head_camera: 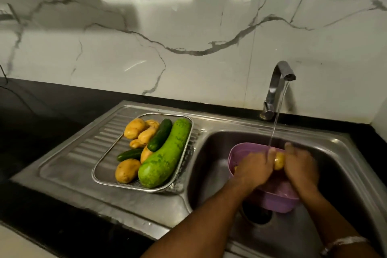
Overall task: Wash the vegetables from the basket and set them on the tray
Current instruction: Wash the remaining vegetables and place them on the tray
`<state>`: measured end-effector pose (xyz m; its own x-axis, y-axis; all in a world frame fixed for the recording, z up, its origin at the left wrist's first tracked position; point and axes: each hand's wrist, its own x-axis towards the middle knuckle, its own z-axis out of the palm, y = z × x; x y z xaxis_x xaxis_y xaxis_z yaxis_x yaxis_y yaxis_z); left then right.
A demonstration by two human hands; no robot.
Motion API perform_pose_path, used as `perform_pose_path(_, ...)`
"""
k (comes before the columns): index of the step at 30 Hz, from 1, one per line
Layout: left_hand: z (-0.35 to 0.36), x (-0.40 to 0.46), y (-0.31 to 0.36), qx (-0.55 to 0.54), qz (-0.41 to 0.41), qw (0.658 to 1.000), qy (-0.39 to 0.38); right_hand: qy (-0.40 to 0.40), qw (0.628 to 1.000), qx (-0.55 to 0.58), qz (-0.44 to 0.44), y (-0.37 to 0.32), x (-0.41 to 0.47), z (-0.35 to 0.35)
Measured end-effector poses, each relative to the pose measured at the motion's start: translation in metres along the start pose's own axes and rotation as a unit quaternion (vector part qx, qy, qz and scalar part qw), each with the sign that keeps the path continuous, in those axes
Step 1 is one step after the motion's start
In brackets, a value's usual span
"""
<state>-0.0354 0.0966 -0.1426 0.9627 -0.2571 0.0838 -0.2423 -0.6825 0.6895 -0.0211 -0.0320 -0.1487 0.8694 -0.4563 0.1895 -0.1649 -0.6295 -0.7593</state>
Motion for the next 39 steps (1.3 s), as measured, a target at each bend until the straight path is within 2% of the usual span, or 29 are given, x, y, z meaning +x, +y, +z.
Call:
perform_pose_path(1,0.003,0.0,-0.006,0.006,-0.019,0.999,-0.037,-0.066,0.997,-0.029,0.031,0.007,0.006,0.004)
perform_pose_path(2,0.004,0.001,-0.01,0.001,-0.028,0.998,-0.057,-0.097,0.994,-0.032,0.04,0.01,0.01,0.004)
perform_pose_path(4,-0.003,0.002,-0.007,-0.02,-0.006,0.998,-0.06,-0.079,0.996,0.009,0.041,0.008,0.016,-0.001)
perform_pose_path(6,-0.013,0.006,-0.005,-0.021,0.048,0.998,-0.028,-0.056,0.997,0.051,0.018,0.002,0.019,-0.004)
perform_pose_path(10,-0.043,0.0,0.008,0.071,0.135,0.988,0.005,-0.086,0.984,0.155,0.005,-0.003,0.007,0.0)
perform_pose_path(13,-0.075,-0.009,0.01,0.129,0.166,0.977,0.035,-0.146,0.97,0.193,0.002,-0.009,-0.001,0.004)
perform_pose_path(15,-0.105,-0.017,0.005,0.14,0.161,0.973,0.084,-0.2,0.965,0.167,-0.014,-0.007,-0.005,0.009)
perform_pose_path(19,-0.189,-0.035,-0.018,0.15,0.127,0.965,0.172,-0.255,0.963,0.077,-0.036,0.003,-0.008,0.018)
perform_pose_path(23,-0.271,-0.045,-0.072,0.205,0.003,0.952,0.227,-0.267,0.961,0.063,-0.047,0.003,-0.009,0.02)
perform_pose_path(25,-0.297,-0.048,-0.097,0.217,-0.076,0.951,0.208,-0.278,0.958,0.049,-0.053,0.003,-0.01,0.02)
perform_pose_path(27,-0.307,-0.051,-0.116,0.217,-0.11,0.955,0.169,-0.29,0.955,0.036,-0.056,0.002,-0.012,0.02)
perform_pose_path(33,-0.302,-0.055,-0.14,0.222,-0.11,0.961,0.126,-0.305,0.951,0.023,-0.05,-0.001,-0.014,0.018)
perform_pose_path(37,-0.309,-0.054,-0.134,0.259,-0.152,0.952,0.052,-0.304,0.951,0.025,-0.048,0.004,-0.011,0.017)
perform_pose_path(39,-0.31,-0.054,-0.13,0.278,-0.153,0.946,0.068,-0.301,0.952,0.018,-0.051,0.005,-0.01,0.019)
